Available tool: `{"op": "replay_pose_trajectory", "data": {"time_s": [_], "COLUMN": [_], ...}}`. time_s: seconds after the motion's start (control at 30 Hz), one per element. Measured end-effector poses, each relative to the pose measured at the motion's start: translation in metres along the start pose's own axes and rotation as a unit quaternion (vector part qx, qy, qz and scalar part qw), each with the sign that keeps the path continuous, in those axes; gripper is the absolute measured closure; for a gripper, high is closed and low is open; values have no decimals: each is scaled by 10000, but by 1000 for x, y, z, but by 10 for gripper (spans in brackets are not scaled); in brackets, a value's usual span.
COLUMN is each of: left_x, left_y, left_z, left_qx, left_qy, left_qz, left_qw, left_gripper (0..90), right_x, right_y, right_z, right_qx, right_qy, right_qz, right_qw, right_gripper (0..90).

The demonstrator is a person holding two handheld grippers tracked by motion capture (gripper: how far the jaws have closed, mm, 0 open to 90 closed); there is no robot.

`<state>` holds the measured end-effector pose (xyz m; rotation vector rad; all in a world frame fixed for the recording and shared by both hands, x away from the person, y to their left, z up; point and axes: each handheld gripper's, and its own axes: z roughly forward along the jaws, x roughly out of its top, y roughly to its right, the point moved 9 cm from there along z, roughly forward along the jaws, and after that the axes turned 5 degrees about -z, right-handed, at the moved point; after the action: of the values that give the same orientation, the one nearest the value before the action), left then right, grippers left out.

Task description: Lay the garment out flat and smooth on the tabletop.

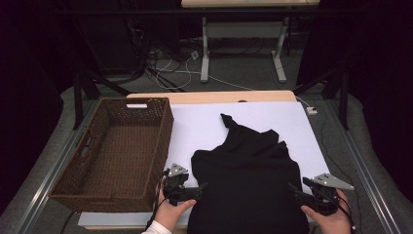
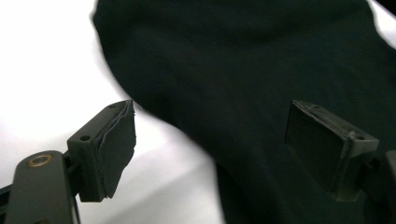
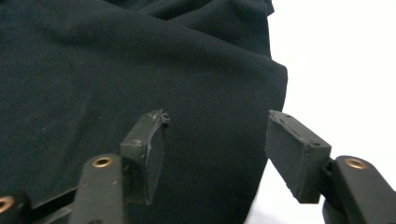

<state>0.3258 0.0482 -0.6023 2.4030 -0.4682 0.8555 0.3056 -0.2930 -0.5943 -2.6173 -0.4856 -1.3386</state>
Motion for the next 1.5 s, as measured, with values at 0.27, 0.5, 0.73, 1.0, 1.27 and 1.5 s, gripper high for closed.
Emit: {"op": "replay_pose_trajectory", "data": {"time_s": [0.27, 0.5, 0.73, 1.0, 1.27, 1.5], "left_x": [-14, -21, -23, -19, -21, -27], "left_y": [4, 2, 8, 8, 13, 22], "left_z": [10, 9, 12, 16, 10, -19], "left_qx": [448, 746, 980, 966, 772, 578], "left_qy": [-338, -405, -416, -330, -529, -499], "left_qz": [203, 225, 672, 519, 435, 359], "left_qw": [9982, 9961, 9920, 9934, 9947, 9964], "left_gripper": [179, 401, 536, 718, 883, 885], "right_x": [-4, -12, -17, -17, -15, -14], "right_y": [0, 5, 7, -3, -11, -15], "right_z": [6, 14, 14, 16, 8, -14], "right_qx": [28, -43, -269, 26, 280, 358], "right_qy": [-382, -828, -1043, -1148, -1225, -1333], "right_qz": [406, 472, 612, 533, 534, 428], "right_qw": [9984, 9954, 9923, 9920, 9906, 9895], "right_gripper": [342, 444, 614, 871, 888, 889]}}
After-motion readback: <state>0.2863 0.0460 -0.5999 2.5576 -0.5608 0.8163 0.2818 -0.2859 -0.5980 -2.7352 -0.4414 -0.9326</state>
